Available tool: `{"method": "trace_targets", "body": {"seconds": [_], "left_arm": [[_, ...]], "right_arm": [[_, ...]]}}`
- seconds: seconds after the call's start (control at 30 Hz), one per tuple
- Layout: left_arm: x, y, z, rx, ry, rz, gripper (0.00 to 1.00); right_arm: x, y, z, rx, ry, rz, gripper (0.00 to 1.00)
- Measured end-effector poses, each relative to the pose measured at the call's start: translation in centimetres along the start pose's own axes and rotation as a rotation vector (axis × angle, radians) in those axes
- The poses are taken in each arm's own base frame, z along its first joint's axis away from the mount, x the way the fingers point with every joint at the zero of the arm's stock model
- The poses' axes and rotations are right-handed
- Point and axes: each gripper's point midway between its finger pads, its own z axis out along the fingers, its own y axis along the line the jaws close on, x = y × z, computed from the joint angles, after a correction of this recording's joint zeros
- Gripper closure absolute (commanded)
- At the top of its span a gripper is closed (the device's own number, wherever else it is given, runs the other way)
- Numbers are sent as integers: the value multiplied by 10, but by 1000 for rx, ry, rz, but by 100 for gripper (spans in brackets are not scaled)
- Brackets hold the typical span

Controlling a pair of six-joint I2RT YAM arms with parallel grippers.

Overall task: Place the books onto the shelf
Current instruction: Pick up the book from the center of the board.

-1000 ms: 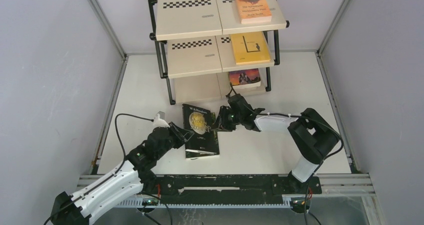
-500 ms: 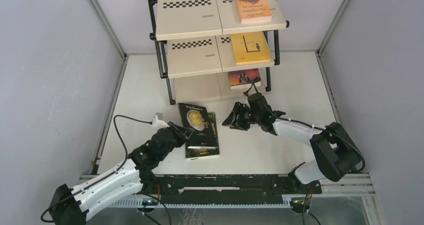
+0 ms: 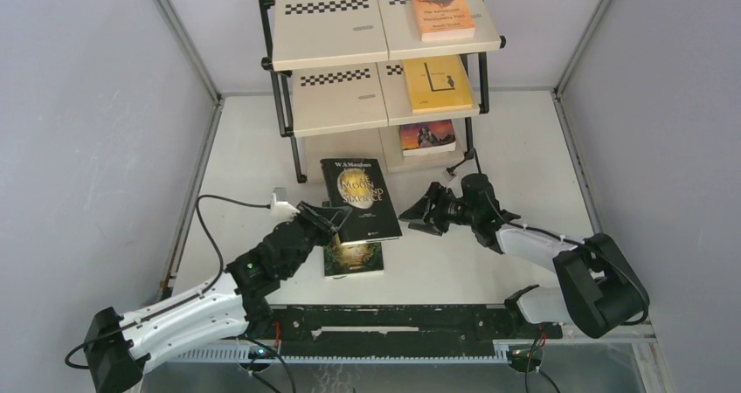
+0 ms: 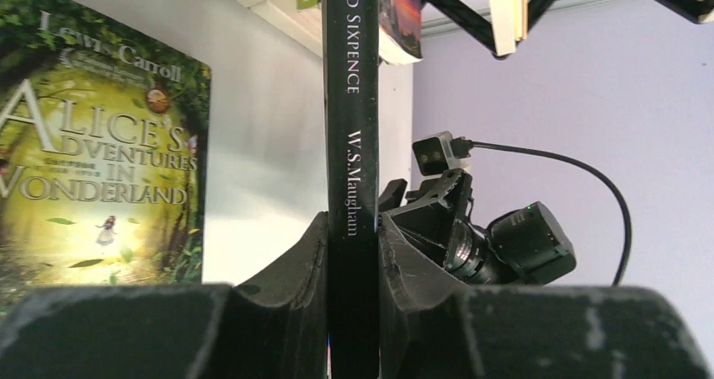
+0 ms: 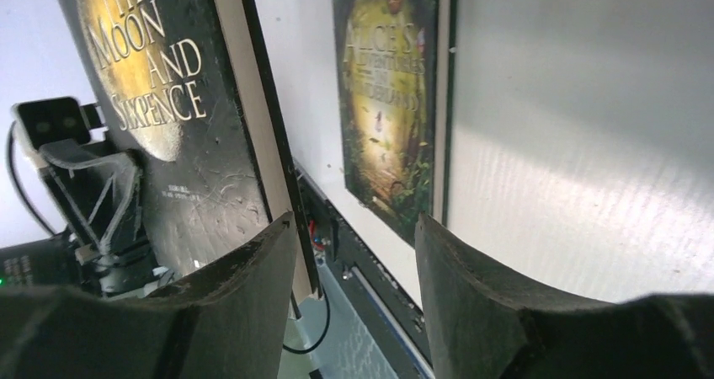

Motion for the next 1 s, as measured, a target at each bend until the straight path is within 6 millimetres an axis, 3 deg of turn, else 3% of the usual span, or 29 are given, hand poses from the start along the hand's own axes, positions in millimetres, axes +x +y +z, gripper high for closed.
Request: {"method": "trace_targets", "body": {"seconds": [0.17,0.47,1.0], "left_arm": [[4,-11,-2,34,0,-25,100],[11,-12,-1,36,3,-23,100],[23,-30,6,94,12,-82,100]], "right_arm": [[-3,14,-12,-85,-29,11,38],[-4,34,-38,-189,-77,19,38],[10,30,-56,-232,-71,47,38]]}}
